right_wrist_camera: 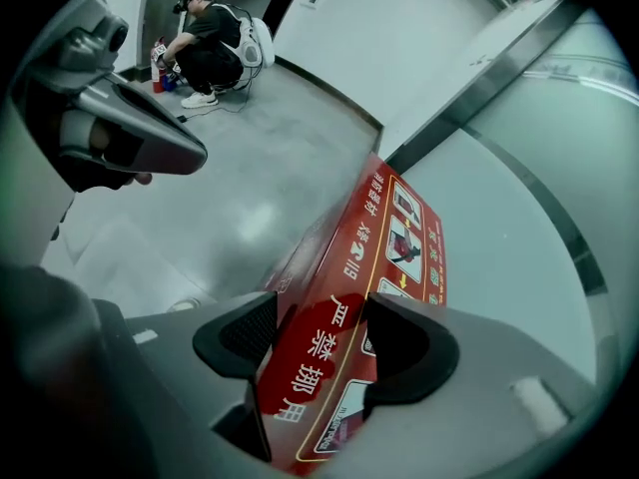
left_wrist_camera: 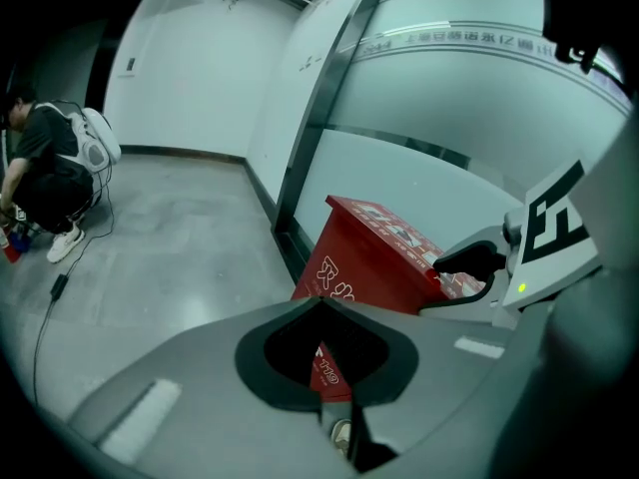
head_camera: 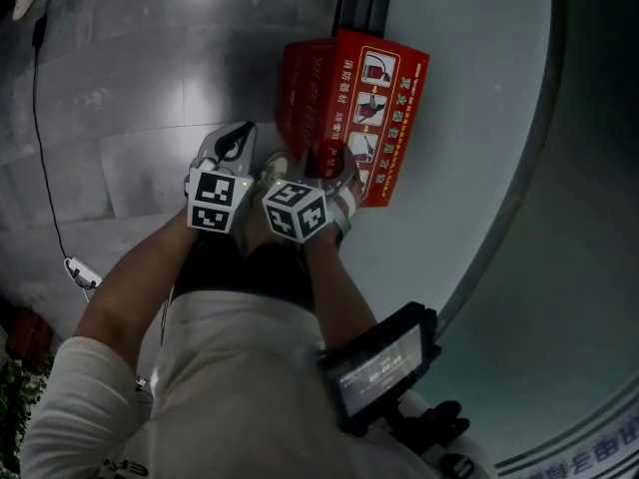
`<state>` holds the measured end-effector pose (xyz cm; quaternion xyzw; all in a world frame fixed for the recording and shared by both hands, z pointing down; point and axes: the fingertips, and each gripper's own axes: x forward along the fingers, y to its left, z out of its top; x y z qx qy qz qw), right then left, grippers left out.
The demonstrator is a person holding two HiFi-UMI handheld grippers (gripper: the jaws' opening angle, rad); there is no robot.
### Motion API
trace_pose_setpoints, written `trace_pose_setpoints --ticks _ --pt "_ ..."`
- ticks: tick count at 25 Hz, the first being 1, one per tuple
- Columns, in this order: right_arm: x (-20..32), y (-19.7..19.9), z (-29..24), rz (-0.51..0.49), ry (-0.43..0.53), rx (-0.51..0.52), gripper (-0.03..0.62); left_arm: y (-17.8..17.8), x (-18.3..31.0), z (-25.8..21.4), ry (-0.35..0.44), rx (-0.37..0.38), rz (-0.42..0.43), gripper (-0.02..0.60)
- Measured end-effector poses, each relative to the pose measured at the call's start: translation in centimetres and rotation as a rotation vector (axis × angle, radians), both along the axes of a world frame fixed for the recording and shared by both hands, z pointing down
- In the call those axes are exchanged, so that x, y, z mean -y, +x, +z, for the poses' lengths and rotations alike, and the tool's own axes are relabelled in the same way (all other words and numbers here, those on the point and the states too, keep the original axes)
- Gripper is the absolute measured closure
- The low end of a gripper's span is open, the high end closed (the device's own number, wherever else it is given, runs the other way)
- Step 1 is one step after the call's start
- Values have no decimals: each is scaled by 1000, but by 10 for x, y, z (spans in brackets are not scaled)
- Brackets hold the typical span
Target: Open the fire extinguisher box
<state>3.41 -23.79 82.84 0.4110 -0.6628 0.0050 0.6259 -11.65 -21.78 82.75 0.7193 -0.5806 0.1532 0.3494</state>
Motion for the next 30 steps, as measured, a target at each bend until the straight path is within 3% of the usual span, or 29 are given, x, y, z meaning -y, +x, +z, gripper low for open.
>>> trace_pose_setpoints --ticks 18,30 --pt "-4 2 -60 66 0 105 413 15 11 -41 66 10 82 580" --pt "20 64 -124 157 97 181 473 50 33 -102 146 73 129 580"
